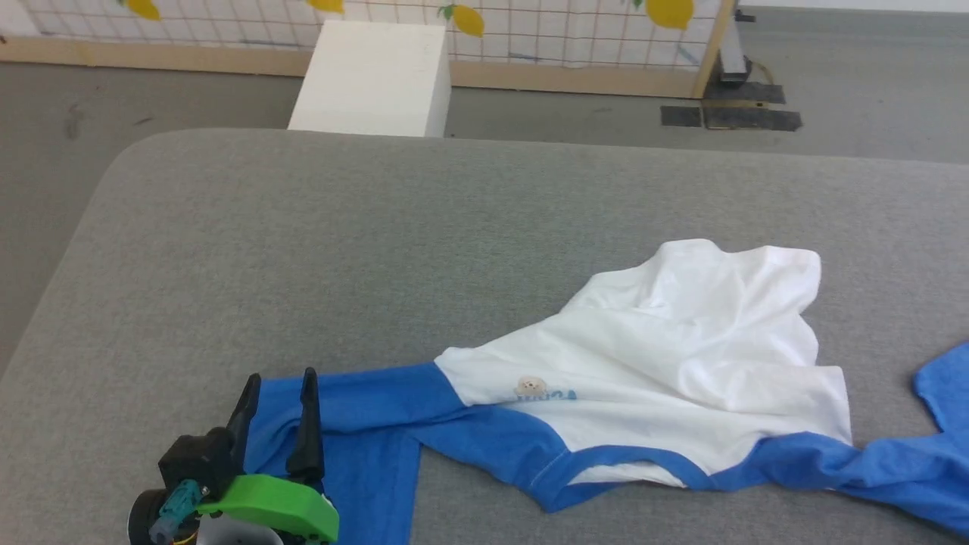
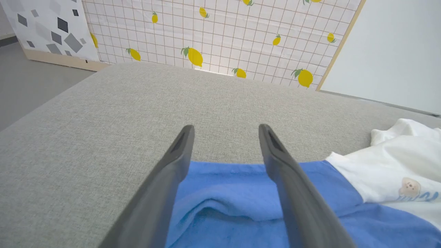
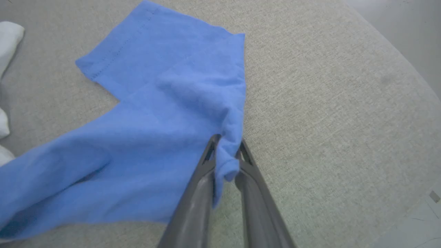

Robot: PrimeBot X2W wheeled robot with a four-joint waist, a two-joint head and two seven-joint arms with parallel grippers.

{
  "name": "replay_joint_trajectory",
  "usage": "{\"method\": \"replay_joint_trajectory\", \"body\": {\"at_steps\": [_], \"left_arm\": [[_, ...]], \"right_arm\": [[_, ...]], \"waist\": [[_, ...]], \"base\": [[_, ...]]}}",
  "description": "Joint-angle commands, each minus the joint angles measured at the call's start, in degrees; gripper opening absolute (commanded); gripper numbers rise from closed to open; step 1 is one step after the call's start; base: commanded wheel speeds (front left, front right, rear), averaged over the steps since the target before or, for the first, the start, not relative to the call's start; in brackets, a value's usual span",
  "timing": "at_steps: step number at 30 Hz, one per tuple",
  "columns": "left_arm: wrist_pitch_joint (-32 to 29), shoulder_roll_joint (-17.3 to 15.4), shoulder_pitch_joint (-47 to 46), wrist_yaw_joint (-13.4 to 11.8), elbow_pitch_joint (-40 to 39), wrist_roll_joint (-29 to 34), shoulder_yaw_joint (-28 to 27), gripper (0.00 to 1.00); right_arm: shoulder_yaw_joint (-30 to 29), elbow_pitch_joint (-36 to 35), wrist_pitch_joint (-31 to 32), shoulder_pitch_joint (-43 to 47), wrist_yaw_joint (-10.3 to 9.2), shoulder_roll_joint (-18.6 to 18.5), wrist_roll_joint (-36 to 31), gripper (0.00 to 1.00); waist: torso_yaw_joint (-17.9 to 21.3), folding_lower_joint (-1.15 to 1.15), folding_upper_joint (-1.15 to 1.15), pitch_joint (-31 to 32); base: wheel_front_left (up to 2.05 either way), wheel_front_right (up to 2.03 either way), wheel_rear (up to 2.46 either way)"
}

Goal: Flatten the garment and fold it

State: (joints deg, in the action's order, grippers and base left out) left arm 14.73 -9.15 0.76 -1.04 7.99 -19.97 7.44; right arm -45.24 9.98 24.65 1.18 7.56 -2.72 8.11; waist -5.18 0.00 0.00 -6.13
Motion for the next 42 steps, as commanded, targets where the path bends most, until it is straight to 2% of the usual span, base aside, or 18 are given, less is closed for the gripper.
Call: {"method": "replay_joint_trajectory", "body": {"at_steps": [1, 4, 6, 9, 13, 16, 19, 21, 26, 30, 34, 38, 41, 42], "left_arm": [[0.26, -0.48, 0.14, 0.33, 0.05, 0.28, 0.02, 1.00], [0.05, -0.74, -0.04, 0.54, -0.11, 0.47, 0.51, 1.00], [-0.37, -0.76, -0.25, 0.64, -0.42, 0.64, 1.06, 1.00], [-1.52, -0.64, -0.99, 1.00, -1.20, 1.08, 2.45, 1.00], [-4.11, -0.73, -4.73, 3.20, -1.83, 2.54, 6.14, 1.00], [-8.58, -1.28, -10.78, 6.18, -1.30, 4.42, 11.47, 1.00], [-13.57, -2.88, -18.65, 8.14, 0.09, 4.98, 18.33, 1.00], [-17.60, -5.53, -24.74, 8.45, 0.97, 3.20, 26.30, 1.00], [-26.85, -17.02, -42.08, 8.50, 0.43, -9.72, 49.87, 1.00], [-32.67, -24.20, -53.15, 8.51, 0.26, -18.73, 62.58, 1.00], [-38.61, -28.19, -58.40, 8.51, 0.32, -22.97, 65.70, 1.00], [-46.39, -29.91, -56.74, 8.52, -1.92, -25.28, 65.87, 1.00], [-50.48, -30.97, -55.43, 8.52, -2.42, -30.08, 65.89, 1.00], [-52.14, -31.45, -55.17, 8.52, -2.63, -31.16, 65.89, 0.33]], "right_arm": [[0.73, -1.51, -0.81, 0.74, -0.08, -0.16, 0.06, 1.00], [2.28, -6.35, -4.51, 1.53, -0.08, -0.16, 0.04, 1.00], [3.09, -10.72, -9.00, 1.82, -0.08, -0.16, -1.22, 1.00], [7.41, -16.73, -16.54, 2.60, -0.08, -0.16, -2.02, 1.00], [17.75, -21.25, -21.66, 5.16, -0.08, -0.16, -2.10, 1.00], [25.37, -23.79, -22.82, 5.62, -0.08, -0.16, -2.82, 1.00], [32.06, -24.63, -23.70, 4.64, -0.08, -0.25, -3.50, 1.00], [36.29, -24.25, -24.34, 2.89, -0.08, -0.73, -3.63, 1.00], [43.30, -21.65, -25.93, -3.06, -0.08, -1.54, -3.02, 1.00], [46.33, -19.78, -27.27, -6.57, -0.08, -1.23, -2.59, 1.00], [48.11, -17.88, -28.66, -8.84, -0.08, -0.75, -1.59, 1.00], [49.50, -15.75, -30.10, -10.45, -0.08, -0.44, -0.44, 1.00], [49.94, -14.34, -31.05, -11.25, -0.08, -0.32, 0.25, 1.00], [50.06, -13.89, -31.39, -11.53, -0.08, -0.29, 0.47, 1.00]], "waist": [[2.09, 0.00, 0.00, 0.76], [3.36, 0.00, 0.00, 1.18], [4.08, 0.00, 0.00, 1.41], [5.10, 0.00, 0.00, 1.50], [6.71, 0.00, 0.00, 0.20], [8.17, 0.00, 0.00, -1.86], [9.76, 0.00, 0.00, -4.50], [11.30, 0.00, 0.00, -6.27], [15.54, 0.00, 0.00, -10.35], [18.67, 0.00, 0.00, -12.76], [21.38, 0.00, 0.00, -14.44], [23.50, 0.00, 0.00, -15.78], [24.48, 0.00, 0.00, -16.43], [24.79, 0.00, 0.00, -16.61]], "base": [[0.00, 0.00, 0.00], [0.00, 0.00, 0.00], [0.00, 0.00, 0.00], [0.00, 0.00, 0.00], [0.00, 0.00, 0.00], [0.00, 0.00, 0.00], [0.00, 0.00, 0.00], [0.00, 0.00, 0.00], [0.00, 0.00, 0.00], [0.00, 0.00, 0.00], [0.00, 0.00, 0.00], [0.00, 0.00, 0.00], [0.00, 0.00, 0.00], [0.00, 0.00, 0.00]]}}
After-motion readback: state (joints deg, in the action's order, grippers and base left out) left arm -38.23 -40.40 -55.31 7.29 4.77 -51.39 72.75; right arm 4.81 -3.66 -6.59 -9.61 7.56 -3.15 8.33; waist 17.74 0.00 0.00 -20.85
